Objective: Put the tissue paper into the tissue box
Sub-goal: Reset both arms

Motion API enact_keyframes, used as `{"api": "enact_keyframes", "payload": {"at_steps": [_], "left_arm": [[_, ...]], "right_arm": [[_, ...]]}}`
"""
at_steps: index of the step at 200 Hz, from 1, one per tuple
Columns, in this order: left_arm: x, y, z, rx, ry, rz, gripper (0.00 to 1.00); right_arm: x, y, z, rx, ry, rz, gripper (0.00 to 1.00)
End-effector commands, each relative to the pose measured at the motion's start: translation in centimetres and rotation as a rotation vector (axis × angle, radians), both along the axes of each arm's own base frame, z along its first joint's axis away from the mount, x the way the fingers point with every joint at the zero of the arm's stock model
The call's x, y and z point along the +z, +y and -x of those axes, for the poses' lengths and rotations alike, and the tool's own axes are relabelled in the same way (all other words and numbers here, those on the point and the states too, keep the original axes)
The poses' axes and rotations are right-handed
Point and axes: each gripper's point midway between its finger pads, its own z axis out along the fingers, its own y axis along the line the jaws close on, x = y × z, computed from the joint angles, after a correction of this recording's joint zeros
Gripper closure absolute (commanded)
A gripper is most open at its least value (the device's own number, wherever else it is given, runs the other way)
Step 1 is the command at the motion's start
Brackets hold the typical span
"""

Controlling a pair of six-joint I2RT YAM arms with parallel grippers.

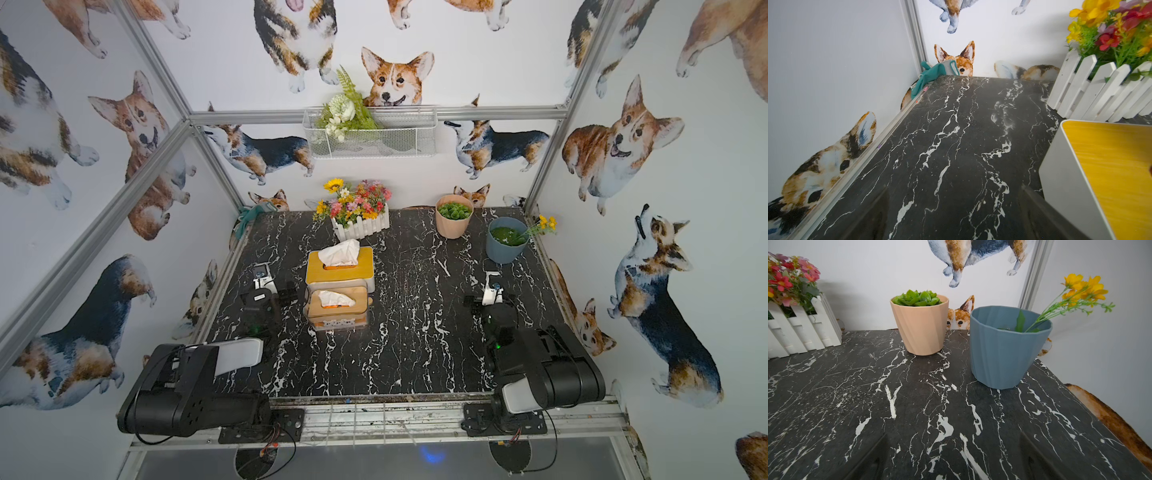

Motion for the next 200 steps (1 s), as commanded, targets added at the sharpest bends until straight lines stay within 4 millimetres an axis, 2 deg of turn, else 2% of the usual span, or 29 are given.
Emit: {"api": "enact_keyframes", "payload": {"at_steps": [1, 25, 54, 75, 100, 147, 200], "left_arm": [[0.5, -1.3, -1.4, -0.096, -0.004, -0.001, 0.00], [-0.1, -2.0, -2.5, -0.158, 0.035, 0.012, 0.00], [-0.4, -2.3, -2.9, -0.185, 0.048, 0.024, 0.00], [0.5, -2.4, -2.4, -0.191, -0.032, 0.050, 0.00], [-0.4, -2.1, -1.4, -0.181, -0.089, 0.045, 0.00], [-0.7, -2.6, -1.2, -0.204, -0.087, 0.041, 0.00], [-0.6, -2.2, -1.1, -0.179, -0.092, 0.040, 0.00]], "right_arm": [[1.3, 0.1, -0.4, 0.010, -0.052, -0.008, 0.00], [1.1, -0.3, -0.7, -0.014, -0.035, -0.020, 0.00], [1.1, -0.4, -0.5, -0.021, -0.040, -0.019, 0.00], [1.2, -0.4, -0.7, -0.020, -0.039, -0.021, 0.00], [1.2, -0.4, -0.7, -0.018, -0.039, -0.020, 0.00], [1.1, -0.3, -0.7, -0.017, -0.037, -0.021, 0.00], [1.1, -0.4, -0.7, -0.019, -0.036, -0.021, 0.00]]}}
